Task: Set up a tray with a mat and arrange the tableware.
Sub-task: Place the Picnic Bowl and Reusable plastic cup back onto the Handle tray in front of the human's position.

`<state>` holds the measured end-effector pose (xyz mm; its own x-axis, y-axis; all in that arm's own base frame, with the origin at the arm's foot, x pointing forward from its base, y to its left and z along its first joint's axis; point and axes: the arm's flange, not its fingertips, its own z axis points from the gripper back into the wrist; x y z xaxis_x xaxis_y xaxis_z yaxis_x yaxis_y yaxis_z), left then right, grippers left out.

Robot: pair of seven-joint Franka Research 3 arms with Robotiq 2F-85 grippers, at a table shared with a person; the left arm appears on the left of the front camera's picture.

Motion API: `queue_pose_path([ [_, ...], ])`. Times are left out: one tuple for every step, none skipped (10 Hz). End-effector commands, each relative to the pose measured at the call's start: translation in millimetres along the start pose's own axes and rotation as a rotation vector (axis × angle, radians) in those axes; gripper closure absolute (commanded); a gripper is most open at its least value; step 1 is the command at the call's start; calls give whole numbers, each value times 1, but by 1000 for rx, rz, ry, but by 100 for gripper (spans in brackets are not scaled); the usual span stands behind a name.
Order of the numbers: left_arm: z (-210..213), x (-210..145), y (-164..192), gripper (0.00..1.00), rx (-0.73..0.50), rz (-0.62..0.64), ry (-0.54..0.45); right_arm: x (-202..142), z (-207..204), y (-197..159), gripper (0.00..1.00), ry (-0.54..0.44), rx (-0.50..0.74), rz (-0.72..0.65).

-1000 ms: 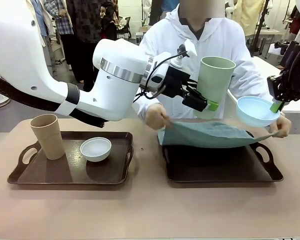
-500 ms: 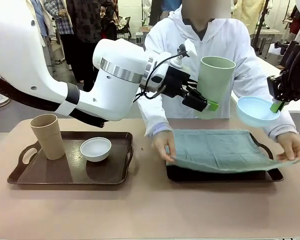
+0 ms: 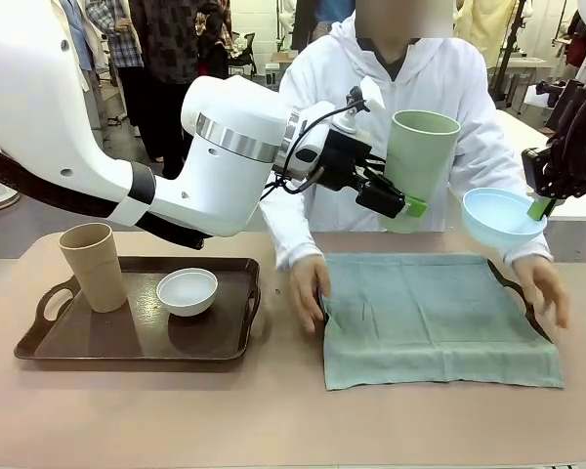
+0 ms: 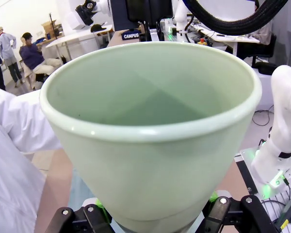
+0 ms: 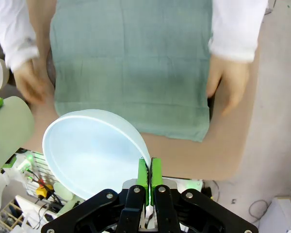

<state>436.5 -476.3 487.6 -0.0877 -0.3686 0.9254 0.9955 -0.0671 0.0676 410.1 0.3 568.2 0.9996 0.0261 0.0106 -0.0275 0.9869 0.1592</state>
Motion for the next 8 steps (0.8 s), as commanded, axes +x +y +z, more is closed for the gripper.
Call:
queue_pose_path([
  [-1, 1, 1, 100, -9, -23, -9, 0, -1, 1, 98, 1, -1, 7],
  [-1, 1, 1, 100, -9, -23, -9, 0, -1, 1, 98, 1, -1, 7],
  [-1, 1, 1, 100, -9, -23, -9, 0, -1, 1, 98, 1, -1, 7],
  [-1, 1, 1, 100, -9, -23, -9, 0, -1, 1, 98, 1, -1, 7],
  [-1, 1, 1, 100, -9, -23, -9, 0, -1, 1, 98, 1, -1, 7],
  [-1, 1, 1, 100, -9, -23, -9, 0, -1, 1, 98, 1, -1, 7],
  [-1, 1, 1, 100, -9, -23, -9, 0, -1, 1, 98, 1, -1, 7],
  [-1, 1, 1, 100, -9, -23, -9, 0, -1, 1, 98, 1, -1, 7],
])
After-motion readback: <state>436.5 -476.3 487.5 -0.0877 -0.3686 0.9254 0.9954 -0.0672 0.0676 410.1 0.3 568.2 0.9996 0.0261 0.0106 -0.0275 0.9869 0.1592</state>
